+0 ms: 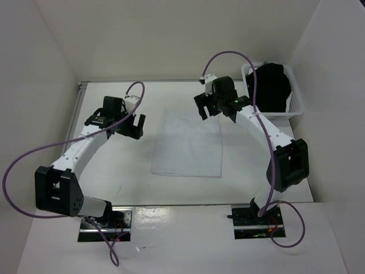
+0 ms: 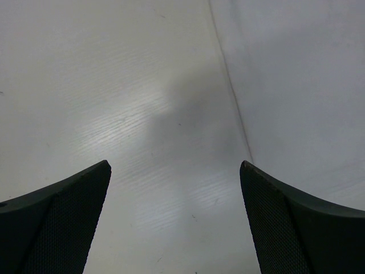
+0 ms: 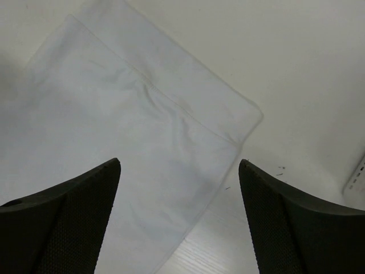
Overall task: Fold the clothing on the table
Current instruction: Flatten the skirt out
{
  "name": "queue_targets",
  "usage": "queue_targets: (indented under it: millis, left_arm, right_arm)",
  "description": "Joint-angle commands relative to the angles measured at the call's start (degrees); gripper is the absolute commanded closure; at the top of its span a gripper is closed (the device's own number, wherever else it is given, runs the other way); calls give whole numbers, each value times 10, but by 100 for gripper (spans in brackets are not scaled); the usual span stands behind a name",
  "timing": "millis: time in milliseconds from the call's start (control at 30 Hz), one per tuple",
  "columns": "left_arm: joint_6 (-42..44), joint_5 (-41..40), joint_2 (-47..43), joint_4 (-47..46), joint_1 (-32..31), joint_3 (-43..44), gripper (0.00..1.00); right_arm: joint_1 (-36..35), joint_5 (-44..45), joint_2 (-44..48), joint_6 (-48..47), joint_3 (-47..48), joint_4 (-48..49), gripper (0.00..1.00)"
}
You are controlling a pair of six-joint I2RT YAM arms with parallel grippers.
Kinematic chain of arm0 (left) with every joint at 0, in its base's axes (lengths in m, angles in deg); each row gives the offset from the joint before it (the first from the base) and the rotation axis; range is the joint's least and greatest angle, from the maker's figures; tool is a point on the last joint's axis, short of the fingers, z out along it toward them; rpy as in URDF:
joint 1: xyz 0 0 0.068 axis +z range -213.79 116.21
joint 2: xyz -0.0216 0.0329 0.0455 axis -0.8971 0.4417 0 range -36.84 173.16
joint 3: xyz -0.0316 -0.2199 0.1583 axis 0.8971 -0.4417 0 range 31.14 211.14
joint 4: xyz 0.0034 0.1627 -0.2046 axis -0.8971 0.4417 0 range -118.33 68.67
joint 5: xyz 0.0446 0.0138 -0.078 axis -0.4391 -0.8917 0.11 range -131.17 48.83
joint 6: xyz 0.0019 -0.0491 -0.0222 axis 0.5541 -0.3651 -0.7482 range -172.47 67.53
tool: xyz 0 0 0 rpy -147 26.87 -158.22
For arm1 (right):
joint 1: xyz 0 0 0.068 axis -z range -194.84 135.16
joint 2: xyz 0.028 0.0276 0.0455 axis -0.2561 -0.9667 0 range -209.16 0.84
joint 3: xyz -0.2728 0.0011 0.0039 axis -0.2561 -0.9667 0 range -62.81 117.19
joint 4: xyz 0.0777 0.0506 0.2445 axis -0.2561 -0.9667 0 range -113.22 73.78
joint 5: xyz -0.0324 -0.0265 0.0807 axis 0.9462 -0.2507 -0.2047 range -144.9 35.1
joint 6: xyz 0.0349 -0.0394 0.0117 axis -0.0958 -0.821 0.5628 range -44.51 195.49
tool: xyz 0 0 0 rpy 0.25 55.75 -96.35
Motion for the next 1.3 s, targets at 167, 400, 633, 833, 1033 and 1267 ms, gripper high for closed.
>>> queue_targets:
  millis: [167,400,633,833,1033,1267]
  left_arm:
    - [-4,46,146,-2,-23,117,5]
    - [-23,142,291,-2,-6,236,17]
    - [-12,162,370,17,-6,287,25]
    - [32,61,291,57,-49,186,27]
    - [38,-8,140,57,-86,84,23]
    - [9,5,-36,78,-42,51,8]
  right_arm:
    - [49,13,18,-27,-69,27,32]
    - [78,7,6,-39,-75,32,37]
    - [90,-19,-23,-56,-70,31,38]
    - [96,-63,2,-106,-90,-43,38]
    - [28,-39,88,-147,-167,-51,31]
    - [-154,52,76,-102,-180,-61,9]
